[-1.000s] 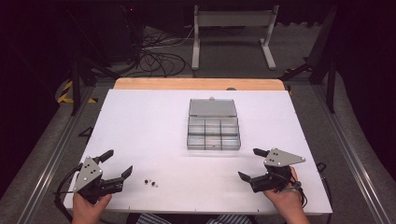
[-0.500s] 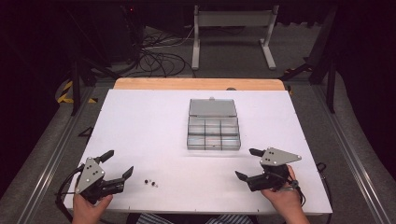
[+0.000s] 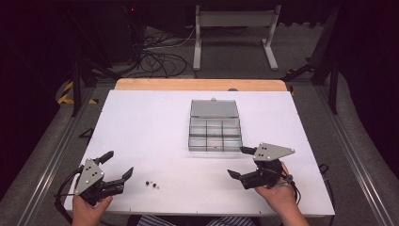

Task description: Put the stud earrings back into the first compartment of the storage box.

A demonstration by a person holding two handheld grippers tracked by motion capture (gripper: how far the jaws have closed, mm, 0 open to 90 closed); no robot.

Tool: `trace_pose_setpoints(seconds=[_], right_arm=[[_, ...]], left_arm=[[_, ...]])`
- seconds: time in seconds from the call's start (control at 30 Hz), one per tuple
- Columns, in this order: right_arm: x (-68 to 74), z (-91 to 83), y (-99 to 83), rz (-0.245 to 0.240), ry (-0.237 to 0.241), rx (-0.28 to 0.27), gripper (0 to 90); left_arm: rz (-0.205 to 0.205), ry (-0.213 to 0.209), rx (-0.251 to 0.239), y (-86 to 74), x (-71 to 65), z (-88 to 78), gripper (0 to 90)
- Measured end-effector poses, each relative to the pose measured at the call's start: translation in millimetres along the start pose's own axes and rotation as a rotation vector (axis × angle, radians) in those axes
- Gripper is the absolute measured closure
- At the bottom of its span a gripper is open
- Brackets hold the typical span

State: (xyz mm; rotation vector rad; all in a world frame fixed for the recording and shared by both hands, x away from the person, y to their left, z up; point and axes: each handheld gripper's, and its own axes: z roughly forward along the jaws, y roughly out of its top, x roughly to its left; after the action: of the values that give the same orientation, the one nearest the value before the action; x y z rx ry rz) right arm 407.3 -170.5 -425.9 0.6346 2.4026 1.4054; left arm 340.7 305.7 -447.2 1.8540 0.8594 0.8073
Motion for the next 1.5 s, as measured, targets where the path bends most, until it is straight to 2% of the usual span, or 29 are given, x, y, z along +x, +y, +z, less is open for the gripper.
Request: trace_pose_setpoints(seconds=[0.13,0.27,0.8,1.07,1.23,1.5], right_arm=[[5.7,9.7,13.7,-0.019,0.037,-0.011,11.8],[10.5,19.6,23.5,-0.038,0.061,-0.016,11.2],[37.3,65.0,54.4,-0.09,0.167,-0.004,11.2],[51.9,89.8,63.7,-0.115,0.218,0.009,11.3],[60.8,104.1,66.7,-0.115,0.252,-0.006,11.2],[72.6,127.4,67.3,-0.106,0.297,0.015,13.9]], left_arm=[[0.01,0.006,-0.002,0.2,0.5,-0.6,17.1],[0.004,0.005,-0.003,0.0,0.2,-0.3,17.1],[0.018,0.013,-0.003,0.1,1.2,-1.1,17.2],[0.018,0.011,-0.002,-0.1,1.5,-1.4,17.1],[0.014,0.011,-0.002,-0.2,1.6,-1.6,17.1],[0.011,0.009,0.0,-0.3,2.6,-1.0,17.0]])
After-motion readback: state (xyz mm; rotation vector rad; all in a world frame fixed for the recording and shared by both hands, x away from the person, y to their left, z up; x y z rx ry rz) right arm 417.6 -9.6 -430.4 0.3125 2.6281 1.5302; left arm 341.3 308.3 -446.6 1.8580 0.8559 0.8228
